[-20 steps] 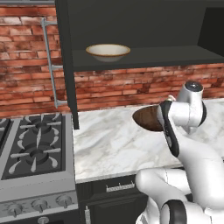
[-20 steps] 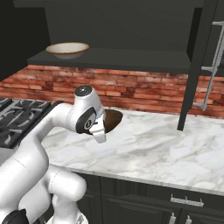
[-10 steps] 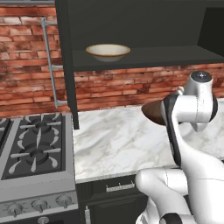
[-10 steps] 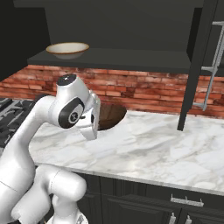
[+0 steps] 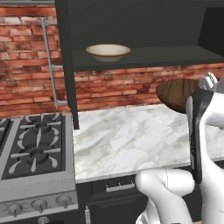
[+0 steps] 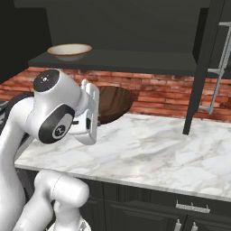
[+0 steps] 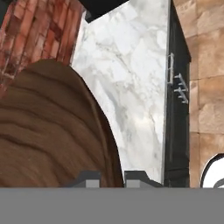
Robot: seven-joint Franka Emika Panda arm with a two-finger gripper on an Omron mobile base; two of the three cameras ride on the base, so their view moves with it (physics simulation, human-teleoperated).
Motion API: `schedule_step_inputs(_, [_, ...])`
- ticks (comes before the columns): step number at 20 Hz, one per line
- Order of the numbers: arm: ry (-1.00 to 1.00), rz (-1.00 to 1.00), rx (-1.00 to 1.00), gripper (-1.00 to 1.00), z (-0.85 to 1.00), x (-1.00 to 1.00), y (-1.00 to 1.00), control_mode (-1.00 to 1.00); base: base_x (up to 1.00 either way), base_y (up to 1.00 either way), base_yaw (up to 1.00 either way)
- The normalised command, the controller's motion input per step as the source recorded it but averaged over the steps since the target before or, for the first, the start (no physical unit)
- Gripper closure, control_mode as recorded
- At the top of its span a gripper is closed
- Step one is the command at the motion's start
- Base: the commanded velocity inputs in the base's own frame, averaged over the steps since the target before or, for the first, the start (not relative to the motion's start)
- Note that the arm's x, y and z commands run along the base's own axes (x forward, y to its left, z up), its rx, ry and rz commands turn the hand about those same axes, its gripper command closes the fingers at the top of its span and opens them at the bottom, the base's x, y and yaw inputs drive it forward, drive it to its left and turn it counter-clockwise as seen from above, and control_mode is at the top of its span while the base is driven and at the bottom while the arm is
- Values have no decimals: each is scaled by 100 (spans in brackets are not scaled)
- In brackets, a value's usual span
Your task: Open the cabinet. Pick the bowls from the counter and place them in the cabinet. Then close the cabinet.
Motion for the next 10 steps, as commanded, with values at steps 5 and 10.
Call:
schedule_step_inputs(5, [-30,-6,-1,100,53,-23,-6,-100,0,0,0])
schedule_step_inputs(10, [-10,-11,-1,100,37,15,0,-100,0,0,0])
